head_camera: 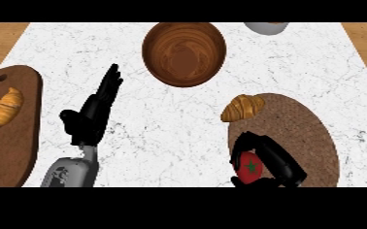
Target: Pick the tomato from the placemat and place it in the bowl
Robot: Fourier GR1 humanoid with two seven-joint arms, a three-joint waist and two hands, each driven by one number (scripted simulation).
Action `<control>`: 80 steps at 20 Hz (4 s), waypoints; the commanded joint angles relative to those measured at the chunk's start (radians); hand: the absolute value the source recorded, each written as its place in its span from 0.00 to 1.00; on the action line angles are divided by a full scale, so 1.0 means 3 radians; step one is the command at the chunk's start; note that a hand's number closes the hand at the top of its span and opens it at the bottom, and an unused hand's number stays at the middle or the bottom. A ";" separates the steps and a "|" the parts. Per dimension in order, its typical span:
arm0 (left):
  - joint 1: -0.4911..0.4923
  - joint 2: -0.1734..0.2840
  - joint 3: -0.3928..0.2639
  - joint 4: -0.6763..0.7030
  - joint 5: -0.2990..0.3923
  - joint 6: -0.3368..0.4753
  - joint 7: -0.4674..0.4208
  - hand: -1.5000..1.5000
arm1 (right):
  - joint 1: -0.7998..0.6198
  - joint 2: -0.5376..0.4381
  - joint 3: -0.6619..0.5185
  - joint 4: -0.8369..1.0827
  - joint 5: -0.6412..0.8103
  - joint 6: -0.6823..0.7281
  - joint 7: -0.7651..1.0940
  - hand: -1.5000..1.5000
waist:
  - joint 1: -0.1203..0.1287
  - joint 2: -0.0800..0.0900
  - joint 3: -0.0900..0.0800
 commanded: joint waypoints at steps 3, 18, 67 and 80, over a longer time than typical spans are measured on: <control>-0.0085 -0.0031 -0.0028 0.0078 0.0013 -0.0046 -0.0055 0.50 | -0.0528 0.0419 0.1188 0.0055 -0.0219 -0.0681 0.0987 1.00 | 0.0126 0.0029 0.0018; -0.0165 0.0007 0.0076 0.0126 -0.0004 0.0001 0.0061 0.50 | -0.2737 0.0432 0.2286 -0.0420 -0.0137 -0.2807 0.2720 1.00 | -0.0019 -0.0024 0.0013; 0.0041 -0.0062 0.0048 0.0107 -0.0136 -0.0043 -0.0244 0.50 | -0.4632 0.0363 0.0334 0.4180 -0.0670 -0.2360 0.1400 0.00 | 0.0036 0.0055 0.0021; -0.0116 -0.0153 0.0032 0.0032 -0.0131 0.0017 0.0059 0.50 | -0.4477 0.0321 -0.0401 0.4071 -0.1216 -0.2538 0.0139 0.00 | -0.0004 0.0035 0.0024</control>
